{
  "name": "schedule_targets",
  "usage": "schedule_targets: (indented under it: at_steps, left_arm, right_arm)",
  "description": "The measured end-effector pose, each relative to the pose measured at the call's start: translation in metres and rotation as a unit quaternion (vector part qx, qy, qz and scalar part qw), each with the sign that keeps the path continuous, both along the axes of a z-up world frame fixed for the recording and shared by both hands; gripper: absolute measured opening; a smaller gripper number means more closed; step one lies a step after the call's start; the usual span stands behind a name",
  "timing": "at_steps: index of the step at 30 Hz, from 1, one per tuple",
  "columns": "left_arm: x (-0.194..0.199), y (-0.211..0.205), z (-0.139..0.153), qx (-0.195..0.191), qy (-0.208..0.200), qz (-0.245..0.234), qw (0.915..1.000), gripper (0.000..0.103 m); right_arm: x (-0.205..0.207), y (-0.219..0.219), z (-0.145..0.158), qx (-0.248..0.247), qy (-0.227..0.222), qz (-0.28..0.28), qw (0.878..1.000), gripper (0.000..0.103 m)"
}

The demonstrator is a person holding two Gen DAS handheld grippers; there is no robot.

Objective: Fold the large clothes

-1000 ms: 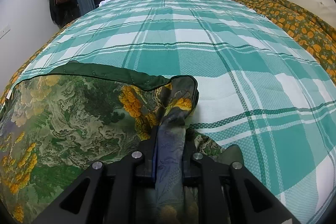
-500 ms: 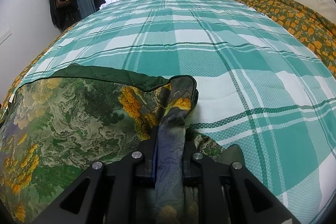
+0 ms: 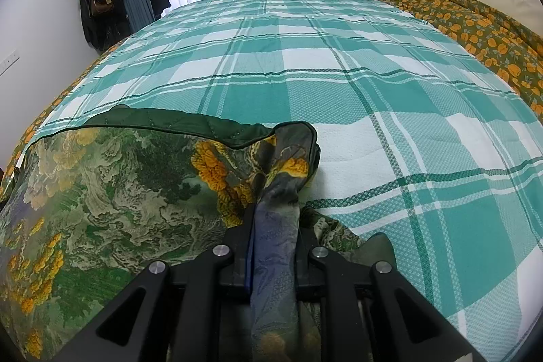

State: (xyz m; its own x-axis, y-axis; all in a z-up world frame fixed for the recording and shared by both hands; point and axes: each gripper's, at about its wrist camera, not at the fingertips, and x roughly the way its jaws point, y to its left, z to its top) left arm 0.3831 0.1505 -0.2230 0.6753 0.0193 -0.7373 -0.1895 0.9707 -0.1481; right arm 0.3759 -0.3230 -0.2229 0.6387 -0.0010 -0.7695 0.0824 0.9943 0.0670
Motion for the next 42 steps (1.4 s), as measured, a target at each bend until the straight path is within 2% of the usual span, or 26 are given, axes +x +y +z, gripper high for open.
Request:
schedule_targets:
  at_steps: [6, 9, 12, 14, 16, 17, 20, 23, 25, 29, 32, 36, 37, 38, 40, 41, 42]
  left_arm:
    - [0.000, 0.000, 0.000, 0.001, 0.002, 0.000, 1.0000, 0.019]
    - [-0.001, 0.001, 0.002, 0.004, 0.012, 0.002, 0.9999, 0.022]
    - [-0.003, 0.002, 0.010, 0.015, 0.028, 0.012, 0.9994, 0.036]
    - [-0.006, 0.002, 0.020, 0.026, 0.043, 0.017, 0.9986, 0.056]
    - [-0.016, 0.002, 0.037, 0.041, 0.051, 0.018, 0.9977, 0.065]
    - [-0.022, 0.001, 0.046, 0.046, 0.048, 0.012, 0.9977, 0.066]
    - [-0.051, -0.007, 0.076, 0.058, 0.031, -0.019, 0.9977, 0.069]
    - [-0.078, -0.024, 0.105, 0.063, 0.002, -0.052, 0.9967, 0.079]
    - [-0.087, -0.043, 0.117, 0.061, -0.008, -0.078, 0.9950, 0.081]
    - [-0.078, -0.096, 0.125, 0.046, 0.001, -0.137, 0.9895, 0.082]
    - [-0.059, -0.139, 0.124, 0.027, 0.001, -0.164, 0.9860, 0.082]
    - [-0.028, -0.184, 0.110, 0.014, 0.011, -0.170, 0.9852, 0.085]
    - [-0.014, -0.192, 0.098, 0.009, 0.029, -0.170, 0.9849, 0.091]
    - [-0.003, -0.197, 0.086, 0.007, 0.049, -0.168, 0.9845, 0.091]
    - [0.018, -0.208, 0.050, 0.022, 0.113, -0.162, 0.9801, 0.094]
    - [0.022, -0.210, 0.035, 0.029, 0.125, -0.162, 0.9784, 0.098]
    - [0.021, -0.209, 0.025, 0.030, 0.112, -0.161, 0.9802, 0.099]
  right_arm:
    - [0.000, 0.000, 0.000, 0.000, 0.000, 0.000, 1.000, 0.017]
    - [0.000, -0.001, 0.001, 0.005, -0.002, -0.001, 1.000, 0.017]
    - [0.002, -0.002, 0.004, 0.008, 0.004, 0.001, 1.000, 0.019]
    - [0.004, -0.004, 0.008, 0.011, 0.012, 0.002, 1.000, 0.020]
    - [0.007, -0.007, 0.015, 0.013, 0.026, 0.000, 1.000, 0.021]
    - [0.009, -0.009, 0.022, 0.014, 0.036, -0.005, 0.999, 0.024]
    - [0.002, -0.018, 0.045, 0.025, 0.039, -0.019, 0.999, 0.059]
    - [-0.020, -0.021, 0.079, 0.035, 0.002, -0.005, 0.999, 0.061]
    - [-0.042, -0.012, 0.101, 0.031, -0.026, 0.018, 0.999, 0.061]
    - [-0.085, 0.006, 0.111, 0.050, -0.050, 0.061, 0.996, 0.061]
    - [-0.116, 0.023, 0.100, 0.034, -0.056, 0.079, 0.995, 0.061]
    - [-0.140, 0.037, 0.071, 0.009, -0.046, 0.086, 0.995, 0.061]
    - [-0.143, 0.039, 0.062, 0.007, -0.041, 0.085, 0.995, 0.061]
    - [-0.146, 0.040, 0.058, 0.005, -0.040, 0.083, 0.996, 0.061]
    - [-0.149, 0.040, 0.051, 0.004, -0.042, 0.080, 0.996, 0.061]
    - [-0.149, 0.039, 0.049, 0.006, -0.043, 0.083, 0.996, 0.061]
    - [-0.148, 0.038, 0.049, 0.010, -0.044, 0.086, 0.995, 0.061]
